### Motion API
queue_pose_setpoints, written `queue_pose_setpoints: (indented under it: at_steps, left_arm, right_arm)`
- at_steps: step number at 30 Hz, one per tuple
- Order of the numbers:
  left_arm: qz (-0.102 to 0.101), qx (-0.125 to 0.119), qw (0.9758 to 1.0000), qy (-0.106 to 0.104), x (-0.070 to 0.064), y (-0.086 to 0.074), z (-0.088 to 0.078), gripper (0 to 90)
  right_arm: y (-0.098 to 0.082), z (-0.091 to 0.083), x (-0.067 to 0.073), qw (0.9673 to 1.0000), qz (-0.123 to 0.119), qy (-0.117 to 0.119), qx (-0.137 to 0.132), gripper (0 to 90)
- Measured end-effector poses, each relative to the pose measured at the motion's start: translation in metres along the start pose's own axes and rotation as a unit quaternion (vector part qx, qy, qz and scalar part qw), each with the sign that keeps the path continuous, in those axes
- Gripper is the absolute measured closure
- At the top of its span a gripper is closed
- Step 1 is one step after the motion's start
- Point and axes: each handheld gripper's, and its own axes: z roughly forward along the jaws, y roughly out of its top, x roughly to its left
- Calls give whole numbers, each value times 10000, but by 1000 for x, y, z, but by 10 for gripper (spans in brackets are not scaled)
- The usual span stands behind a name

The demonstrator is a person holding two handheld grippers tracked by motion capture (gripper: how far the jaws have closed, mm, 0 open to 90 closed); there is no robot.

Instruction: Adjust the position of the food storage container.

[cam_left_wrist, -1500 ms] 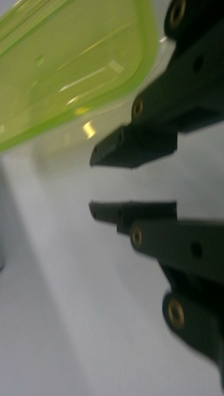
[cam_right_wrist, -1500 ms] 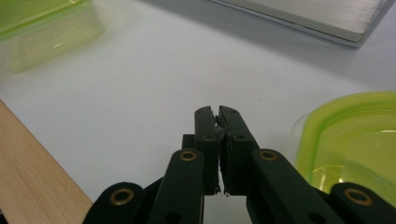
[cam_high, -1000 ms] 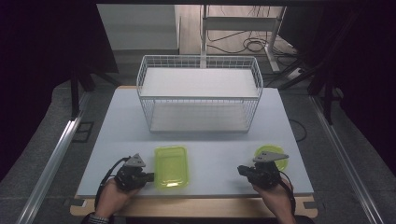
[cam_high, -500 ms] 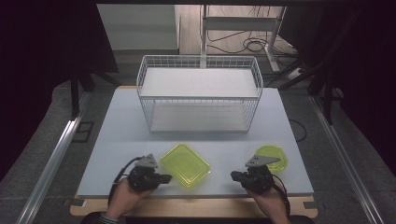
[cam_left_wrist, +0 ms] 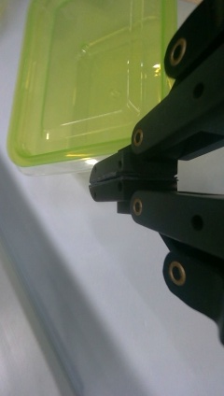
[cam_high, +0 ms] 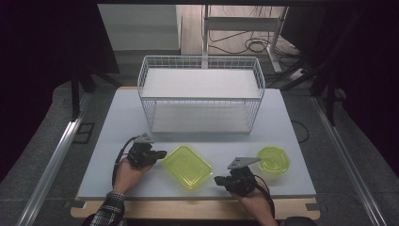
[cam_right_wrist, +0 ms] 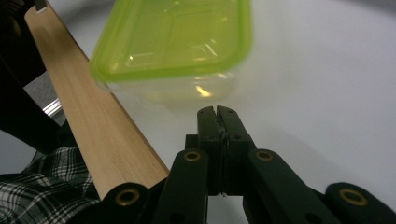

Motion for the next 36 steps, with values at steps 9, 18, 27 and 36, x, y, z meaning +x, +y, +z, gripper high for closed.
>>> queue_pose_setpoints:
  at_steps: [9, 18, 27, 36]
  left_arm:
    - [-135, 23, 9999, -12, -18, -18, -13, 898]
    - [-82, 38, 9999, -54, -31, -25, -18, 898]
    - [26, 30, 9997, -261, -49, -27, -14, 899]
    - [256, 6, 9996, -145, -63, -35, -18, 859]
  right_arm:
    - [16, 18, -16, 9997, 36, -81, 242, 878]
    - [27, 19, -42, 9995, 173, -212, 180, 863]
    - [32, 18, -55, 9991, 238, -294, 185, 874]
    - [29, 2, -59, 9974, 76, -698, 132, 845]
